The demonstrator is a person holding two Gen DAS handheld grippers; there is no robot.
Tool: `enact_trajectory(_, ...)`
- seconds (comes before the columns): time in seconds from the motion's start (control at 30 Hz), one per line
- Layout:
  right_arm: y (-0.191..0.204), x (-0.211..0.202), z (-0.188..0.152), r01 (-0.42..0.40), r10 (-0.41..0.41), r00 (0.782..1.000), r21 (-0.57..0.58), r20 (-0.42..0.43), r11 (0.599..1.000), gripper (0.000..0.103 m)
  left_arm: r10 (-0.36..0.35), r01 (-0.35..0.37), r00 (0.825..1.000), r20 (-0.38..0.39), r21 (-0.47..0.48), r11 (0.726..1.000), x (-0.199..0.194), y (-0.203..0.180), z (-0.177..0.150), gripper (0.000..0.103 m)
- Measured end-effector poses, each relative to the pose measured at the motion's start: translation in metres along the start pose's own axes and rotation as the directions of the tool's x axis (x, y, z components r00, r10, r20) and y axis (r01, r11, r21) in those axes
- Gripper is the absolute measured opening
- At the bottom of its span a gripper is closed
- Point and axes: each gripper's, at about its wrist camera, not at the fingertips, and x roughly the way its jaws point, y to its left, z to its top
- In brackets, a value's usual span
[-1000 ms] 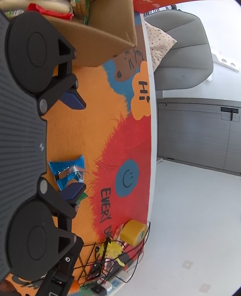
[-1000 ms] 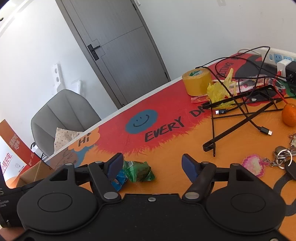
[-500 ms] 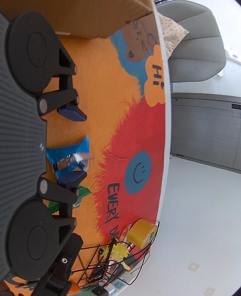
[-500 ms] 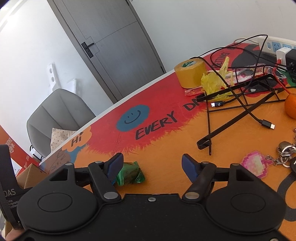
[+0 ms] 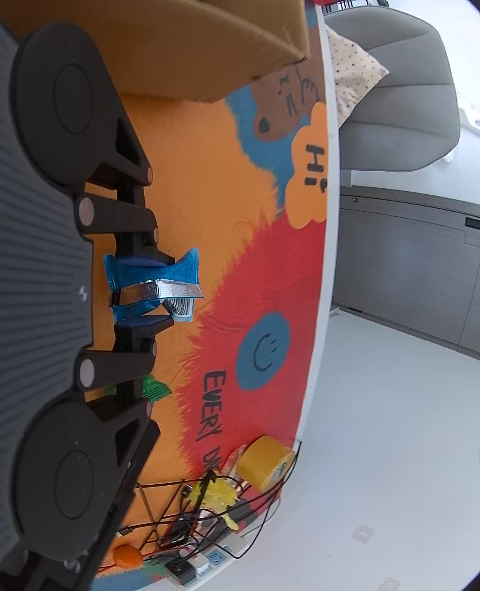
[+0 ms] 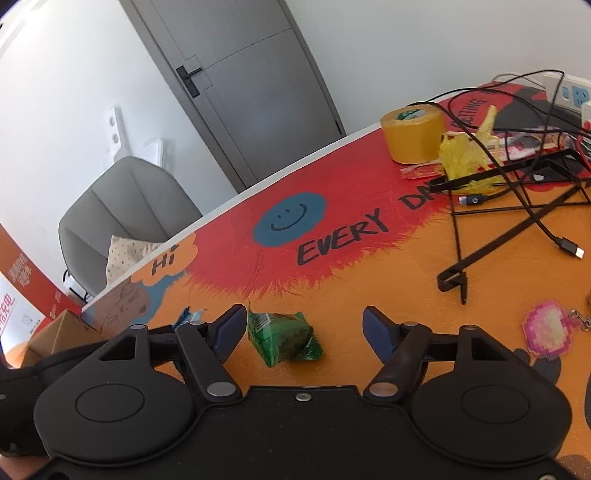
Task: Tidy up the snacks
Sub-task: 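Grasp blue packet with left tool while right tool grasps green packet, then carry both held packets into the cardboard box and open both tools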
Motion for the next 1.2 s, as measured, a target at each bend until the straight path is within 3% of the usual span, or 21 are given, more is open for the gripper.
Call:
enact_trajectory(0.33,0.018,0.028,0.001,0.039,-0.042,0.998,-0.069,-0.050,0.997,0.070,0.005,-0.005,1.000,0.007,-0.032,0.999,-0.004,0.014,0.004,0.025)
enact_trajectory(0.37,0.019,0.032,0.000,0.051,-0.055,0.997,-0.079,-0.057,0.996,0.065,0.004,-0.004,1.000,0.006,-0.036,0.999,-0.005,0.016,0.004,0.025)
enact_trajectory(0.4,0.019,0.035,-0.002,0.058,-0.064,0.996,-0.091,-0.069,0.994,0.048,0.001,-0.001,1.000,0.006,-0.040,0.999,-0.006,0.016,0.004,0.025)
enact_trajectory(0.5,0.024,0.032,-0.005,0.089,-0.096,0.994,-0.133,-0.052,0.987,0.042,-0.001,0.001,1.000,0.016,-0.035,0.999,-0.010,0.016,0.002,0.025)
enact_trajectory(1.2,0.024,-0.051,-0.023,0.008,-0.005,0.994,-0.026,0.108,1.000,0.041,-0.045,0.048,0.994,0.100,-0.023,0.999,-0.077,0.020,-0.016,0.025)
